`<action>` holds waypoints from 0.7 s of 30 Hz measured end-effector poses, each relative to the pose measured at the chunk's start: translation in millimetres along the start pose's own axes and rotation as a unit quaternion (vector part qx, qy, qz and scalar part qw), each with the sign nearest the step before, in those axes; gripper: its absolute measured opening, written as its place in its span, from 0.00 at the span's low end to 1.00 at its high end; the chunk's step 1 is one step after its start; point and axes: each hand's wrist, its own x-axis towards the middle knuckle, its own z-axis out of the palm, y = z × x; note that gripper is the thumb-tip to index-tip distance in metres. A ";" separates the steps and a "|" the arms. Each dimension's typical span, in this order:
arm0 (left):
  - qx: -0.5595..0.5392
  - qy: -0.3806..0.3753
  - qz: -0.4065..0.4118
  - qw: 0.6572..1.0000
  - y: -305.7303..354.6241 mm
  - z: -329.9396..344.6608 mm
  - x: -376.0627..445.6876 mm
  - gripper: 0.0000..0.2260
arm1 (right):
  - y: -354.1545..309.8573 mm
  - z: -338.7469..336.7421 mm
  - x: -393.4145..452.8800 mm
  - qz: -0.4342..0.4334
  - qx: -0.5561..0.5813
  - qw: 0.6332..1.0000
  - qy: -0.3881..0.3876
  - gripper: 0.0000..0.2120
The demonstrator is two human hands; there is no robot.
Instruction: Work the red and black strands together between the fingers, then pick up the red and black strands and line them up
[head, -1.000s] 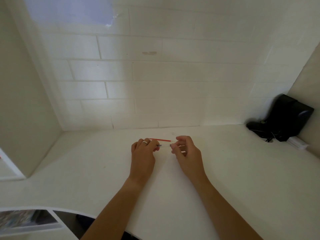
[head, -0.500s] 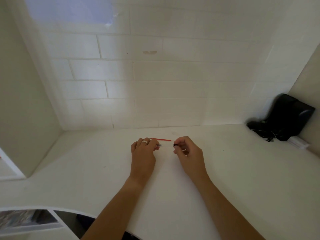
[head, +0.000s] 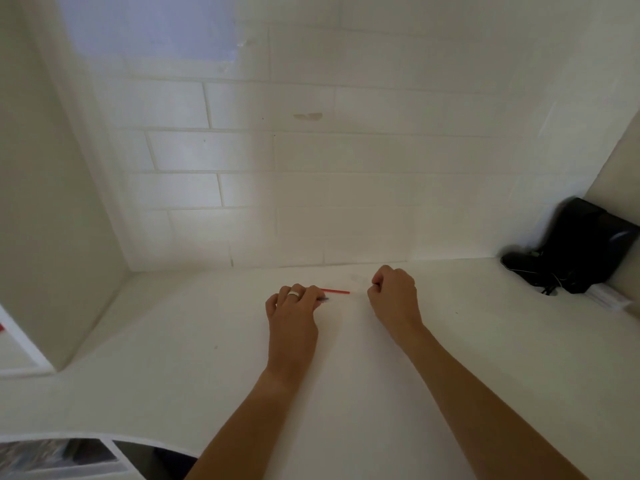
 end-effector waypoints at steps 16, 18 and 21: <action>-0.002 -0.013 -0.003 1.000 -6.1 5.6 2.4 0.13 | 14.4 11.5 11.5 0.034 0.077 0.995 -0.056 0.09; -0.001 -0.009 -0.002 1.000 -6.5 5.7 2.1 0.14 | 14.2 5.9 8.5 0.027 0.077 0.995 -0.057 0.10; -0.007 -0.005 -0.004 1.000 -6.6 4.6 1.7 0.13 | 10.1 0.8 -11.0 -0.029 0.081 0.996 0.031 0.09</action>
